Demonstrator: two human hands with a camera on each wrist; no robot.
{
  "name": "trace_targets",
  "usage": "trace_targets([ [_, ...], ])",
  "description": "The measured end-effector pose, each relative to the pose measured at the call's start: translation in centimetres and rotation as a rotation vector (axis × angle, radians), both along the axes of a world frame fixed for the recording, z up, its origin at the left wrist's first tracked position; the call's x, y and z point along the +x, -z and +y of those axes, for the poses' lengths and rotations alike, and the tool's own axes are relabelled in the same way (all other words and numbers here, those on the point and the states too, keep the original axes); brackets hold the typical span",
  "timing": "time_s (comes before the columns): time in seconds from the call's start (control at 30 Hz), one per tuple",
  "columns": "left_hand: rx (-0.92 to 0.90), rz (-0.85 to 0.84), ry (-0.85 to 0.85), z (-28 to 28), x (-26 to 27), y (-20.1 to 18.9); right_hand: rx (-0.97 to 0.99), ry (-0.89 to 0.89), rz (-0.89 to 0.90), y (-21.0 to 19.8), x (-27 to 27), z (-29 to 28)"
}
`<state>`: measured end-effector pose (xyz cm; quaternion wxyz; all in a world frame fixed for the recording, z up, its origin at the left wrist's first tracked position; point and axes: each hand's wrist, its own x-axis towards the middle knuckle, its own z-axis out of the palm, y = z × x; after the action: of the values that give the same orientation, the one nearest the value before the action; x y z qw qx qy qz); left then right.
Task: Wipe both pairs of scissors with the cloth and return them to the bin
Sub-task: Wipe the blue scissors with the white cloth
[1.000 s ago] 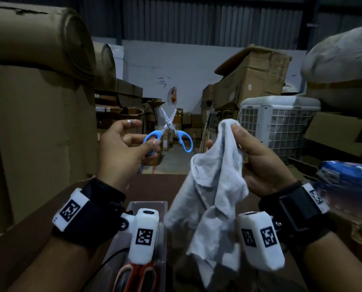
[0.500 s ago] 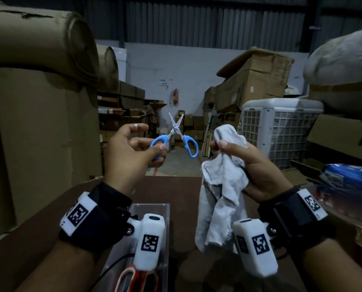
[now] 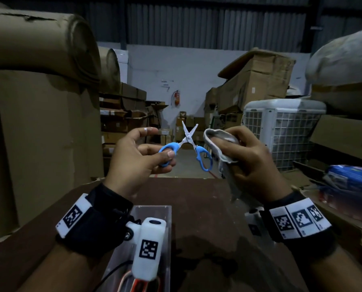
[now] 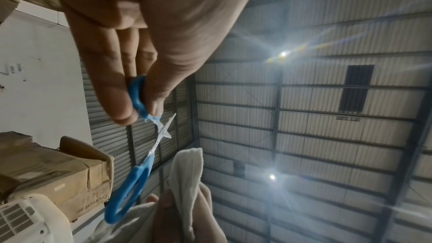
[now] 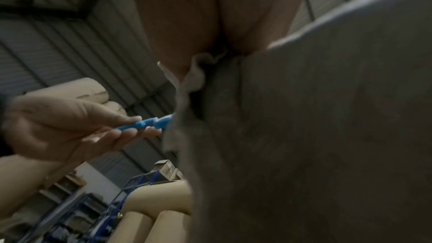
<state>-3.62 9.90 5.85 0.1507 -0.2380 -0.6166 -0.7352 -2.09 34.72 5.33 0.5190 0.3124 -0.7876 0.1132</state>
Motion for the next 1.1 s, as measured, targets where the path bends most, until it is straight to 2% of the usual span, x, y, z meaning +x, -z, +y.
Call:
trace_targets([
  [0.17, -0.041, 0.016, -0.012, 0.6, 0.1, 0.4, 0.222, 0.143, 0.069, 0.0, 0.6, -1.2],
  [0.37, -0.071, 0.033, -0.029, 1.3, 0.2, 0.7, 0.379, 0.266, 0.138, 0.3, 1.2, -2.2],
  [0.6, -0.100, 0.032, -0.027, 1.4, 0.7, 0.5, 0.321, 0.323, 0.165, 0.1, 1.1, -1.7],
  [0.93, -0.096, 0.024, -0.021, 1.2, 1.3, 0.2, 0.267, 0.260, 0.182, 0.1, 0.5, -0.8],
  [1.1, -0.082, 0.023, -0.010, 1.0, 1.3, 0.0, 0.180, 0.203, 0.079, 0.1, 0.4, -0.5],
])
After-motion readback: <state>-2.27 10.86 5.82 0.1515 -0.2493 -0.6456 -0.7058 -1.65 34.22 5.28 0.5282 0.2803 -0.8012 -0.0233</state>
